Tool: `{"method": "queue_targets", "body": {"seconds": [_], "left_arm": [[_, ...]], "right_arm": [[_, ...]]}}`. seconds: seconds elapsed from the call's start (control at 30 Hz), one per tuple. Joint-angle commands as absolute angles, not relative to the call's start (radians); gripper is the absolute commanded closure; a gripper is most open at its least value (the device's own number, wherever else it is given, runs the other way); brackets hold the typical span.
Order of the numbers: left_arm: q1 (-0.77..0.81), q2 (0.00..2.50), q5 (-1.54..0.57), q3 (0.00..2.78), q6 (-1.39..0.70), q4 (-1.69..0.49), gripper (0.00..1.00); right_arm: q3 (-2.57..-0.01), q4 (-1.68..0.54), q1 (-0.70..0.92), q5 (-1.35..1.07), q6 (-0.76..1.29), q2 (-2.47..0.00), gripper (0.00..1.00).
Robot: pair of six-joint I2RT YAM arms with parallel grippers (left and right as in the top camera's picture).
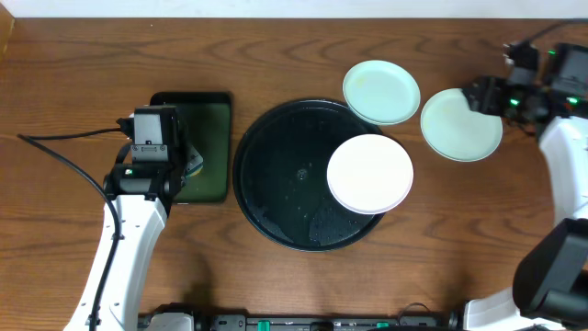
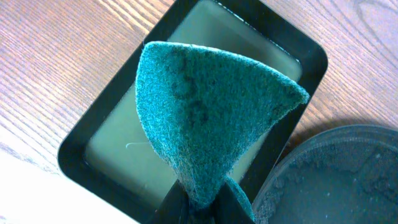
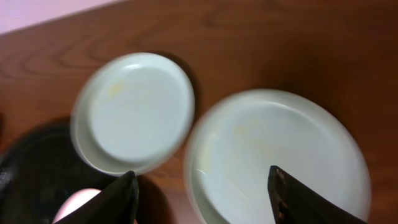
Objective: Clean dirty plates on tray and stack at the side
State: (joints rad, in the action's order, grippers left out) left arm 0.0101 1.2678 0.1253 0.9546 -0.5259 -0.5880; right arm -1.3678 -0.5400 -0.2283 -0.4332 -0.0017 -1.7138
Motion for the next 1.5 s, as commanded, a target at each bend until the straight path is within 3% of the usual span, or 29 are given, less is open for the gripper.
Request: {"method": "queue_targets", "body": {"seconds": [0.0, 0.17, 0.3, 0.43, 0.53, 0.77, 0.87, 1.1, 1.23, 1.37, 1.47], "left_arm": [[0.006, 1.267, 0.123, 0.946, -0.517, -0.59, 0.92], [0.006, 1.267, 0.123, 0.946, -0.516, -0.59, 0.92], [0.006, 1.267, 0.123, 0.946, -0.517, -0.59, 0.92], [0.006, 1.267, 0.123, 0.946, -0.517, -0.59, 0.92], [0.006, 1.268, 0.123, 0.946, -0.516, -0.591, 0.92], [0.006, 1.269, 0.123, 0.946, -0.516, -0.59, 0.92], [0.006, 1.269, 0.122, 0.946, -0.516, -0.591, 0.92], [0.006, 1.27, 0.123, 0.946, -0.516, -0.591, 0.92], [0.006, 1.27, 0.123, 0.946, -0.516, -0.591, 0.92], [0.006, 1.27, 0.123, 0.946, -0.516, -0.591, 0.92], [0.006, 1.272, 0.123, 0.946, -0.516, -0.591, 0.92]], "right_arm": [[-1.372, -0.489, -0.126, -0.361, 0.11, -1.759, 0.36], [-1.396, -0.388, 0.009, -0.218, 0.164, -1.885, 0.27], [-1.588, -0.579, 0.041, -0.218, 0.144, -2.023, 0.19], [-1.837, -0.773, 0.045, -0.179, 0.065, -2.165, 0.21], [-1.935, -0.794, 0.045, -0.112, 0.047, -2.228, 0.2], [-2.051, -0.823, 0.017, -0.128, 0.014, -2.356, 0.23], [-2.066, -0.817, 0.009, -0.177, -0.005, -2.41, 0.31], [-2.066, -0.767, 0.027, -0.126, -0.005, -2.493, 0.29], [-2.066, -0.755, 0.038, -0.112, -0.005, -2.51, 0.54], [-2.068, -0.753, 0.049, -0.077, -0.005, -2.51, 0.97], [-2.08, -0.782, 0.056, -0.059, -0.004, -2.498, 0.99]]}}
